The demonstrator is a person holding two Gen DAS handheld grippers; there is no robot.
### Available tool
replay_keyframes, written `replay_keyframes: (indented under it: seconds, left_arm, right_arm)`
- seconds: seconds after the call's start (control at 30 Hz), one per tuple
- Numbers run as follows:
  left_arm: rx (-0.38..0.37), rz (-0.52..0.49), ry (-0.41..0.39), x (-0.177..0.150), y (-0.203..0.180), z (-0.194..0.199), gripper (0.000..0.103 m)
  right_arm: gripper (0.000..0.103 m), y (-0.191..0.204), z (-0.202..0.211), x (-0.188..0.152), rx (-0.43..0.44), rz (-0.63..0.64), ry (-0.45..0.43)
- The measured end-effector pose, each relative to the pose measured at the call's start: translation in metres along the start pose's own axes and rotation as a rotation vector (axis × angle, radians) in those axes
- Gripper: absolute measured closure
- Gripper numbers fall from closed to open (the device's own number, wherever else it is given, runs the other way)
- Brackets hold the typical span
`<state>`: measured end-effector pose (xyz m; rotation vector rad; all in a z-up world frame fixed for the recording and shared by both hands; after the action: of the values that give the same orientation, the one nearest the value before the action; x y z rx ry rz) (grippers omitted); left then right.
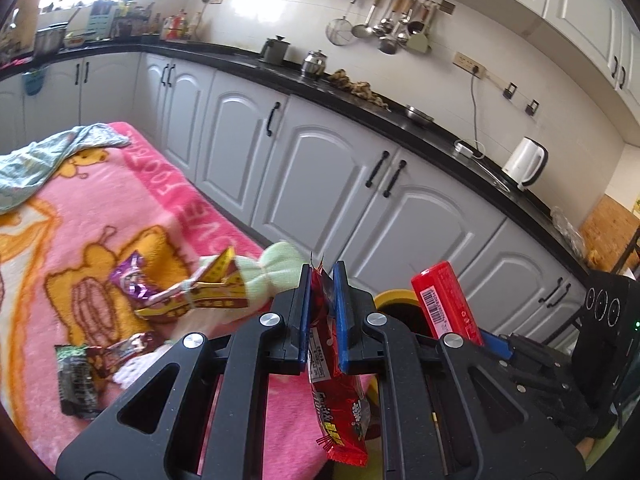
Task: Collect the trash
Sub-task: 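Carry the red wrapper and red tube over the yellow bin and release both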
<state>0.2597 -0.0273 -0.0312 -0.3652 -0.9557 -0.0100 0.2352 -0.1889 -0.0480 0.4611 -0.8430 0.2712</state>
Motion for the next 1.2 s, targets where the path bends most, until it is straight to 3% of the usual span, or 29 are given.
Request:
replay_keyframes:
  seconds: [0.7, 1.2]
  left_arm:
    - [-0.104, -0.115, 0.047, -0.015, -0.087, -0.044, 0.097]
    - [-0.174, -0.154, 0.080, -0.032, -0.137, -0.097, 0.097]
  right_arm:
    - [0.075, -0.095, 0.052, 0.000, -0.127, -0.138, -0.102]
    - [0.075, -0.153, 0.054, -0.022, -0.215, -0.216, -0.085]
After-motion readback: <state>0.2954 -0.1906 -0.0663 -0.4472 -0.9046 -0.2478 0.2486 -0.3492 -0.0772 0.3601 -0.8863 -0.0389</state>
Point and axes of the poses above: each gripper's, at about its wrist camera, not at the fingertips, and z roughly against the way its jaws point, y to its left, x to its top, the point moved 7 cm from there along -z, roughly the way its jaws point, and after that the axes turned 3 degrees about -z, right-handed, at the moved point
